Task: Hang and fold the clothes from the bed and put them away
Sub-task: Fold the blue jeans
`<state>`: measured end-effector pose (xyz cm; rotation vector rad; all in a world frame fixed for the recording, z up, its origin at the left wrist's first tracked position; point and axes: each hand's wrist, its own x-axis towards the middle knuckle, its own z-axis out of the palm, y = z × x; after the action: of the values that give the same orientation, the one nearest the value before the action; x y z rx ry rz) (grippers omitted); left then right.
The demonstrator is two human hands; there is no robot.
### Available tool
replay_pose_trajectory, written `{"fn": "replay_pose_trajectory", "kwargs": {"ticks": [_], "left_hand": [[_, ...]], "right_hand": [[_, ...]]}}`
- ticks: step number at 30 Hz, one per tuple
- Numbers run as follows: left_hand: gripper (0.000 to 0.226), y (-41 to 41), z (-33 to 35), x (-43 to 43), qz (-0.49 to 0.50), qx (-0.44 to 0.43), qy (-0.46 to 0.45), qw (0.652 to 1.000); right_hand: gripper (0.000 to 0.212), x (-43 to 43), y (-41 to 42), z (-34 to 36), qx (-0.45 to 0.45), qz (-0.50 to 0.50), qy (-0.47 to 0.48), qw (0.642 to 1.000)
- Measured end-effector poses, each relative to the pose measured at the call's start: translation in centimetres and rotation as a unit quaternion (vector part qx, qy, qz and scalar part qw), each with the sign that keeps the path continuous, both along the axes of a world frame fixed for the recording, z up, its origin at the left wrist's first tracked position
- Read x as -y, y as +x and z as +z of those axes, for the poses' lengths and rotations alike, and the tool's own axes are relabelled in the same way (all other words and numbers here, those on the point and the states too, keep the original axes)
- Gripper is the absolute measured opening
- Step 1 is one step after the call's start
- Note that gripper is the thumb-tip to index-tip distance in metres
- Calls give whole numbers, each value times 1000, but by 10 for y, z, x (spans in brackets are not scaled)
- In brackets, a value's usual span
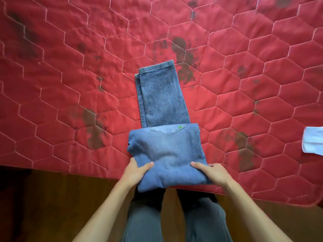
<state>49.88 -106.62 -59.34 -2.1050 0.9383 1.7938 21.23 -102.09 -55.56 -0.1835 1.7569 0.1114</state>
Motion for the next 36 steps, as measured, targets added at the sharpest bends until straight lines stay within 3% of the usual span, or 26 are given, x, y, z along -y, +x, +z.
{"fn": "replay_pose_trajectory", "kwargs": {"ticks": [3, 8, 10, 12, 13, 15, 18, 24, 28, 32, 36], "left_hand": [[67, -4, 25, -14, 31, -6, -29, 999], [90, -9, 54, 5, 95, -46, -177, 979], [71, -8, 62, 27, 123, -42, -205, 970], [29, -8, 65, 53, 158, -53, -223, 961], [20, -8, 64, 67, 202, -56, -213, 954], [48, -11, 62, 101, 293, -67, -174, 938], [77, -9, 42, 146, 266, -55, -185, 944], [53, -16, -11, 178, 11, 118, -206, 971], [61, -25, -18, 168, 41, 141, -199, 969], [79, -20, -15, 153, 52, 104, -133, 984], [62, -9, -13, 138, 102, -25, -36, 994]], "right_hand": [[35, -12, 4, 15, -33, 20, -27, 999], [50, 36, 5, 53, -65, 34, -170, 983], [41, 71, 4, 63, -50, 36, -232, 971], [45, 107, 6, 69, -27, 46, -287, 956], [47, 124, 7, 67, -15, 40, -313, 949], [40, 156, 9, 58, 3, 44, -354, 934], [42, 197, 10, 21, -18, 104, -386, 916], [82, 217, 12, -47, -61, 210, -313, 924], [101, 201, 23, -56, -102, 183, -269, 940], [93, 184, 14, -63, -47, 86, -178, 979], [47, 155, 11, -48, 102, -45, -129, 985]]}}
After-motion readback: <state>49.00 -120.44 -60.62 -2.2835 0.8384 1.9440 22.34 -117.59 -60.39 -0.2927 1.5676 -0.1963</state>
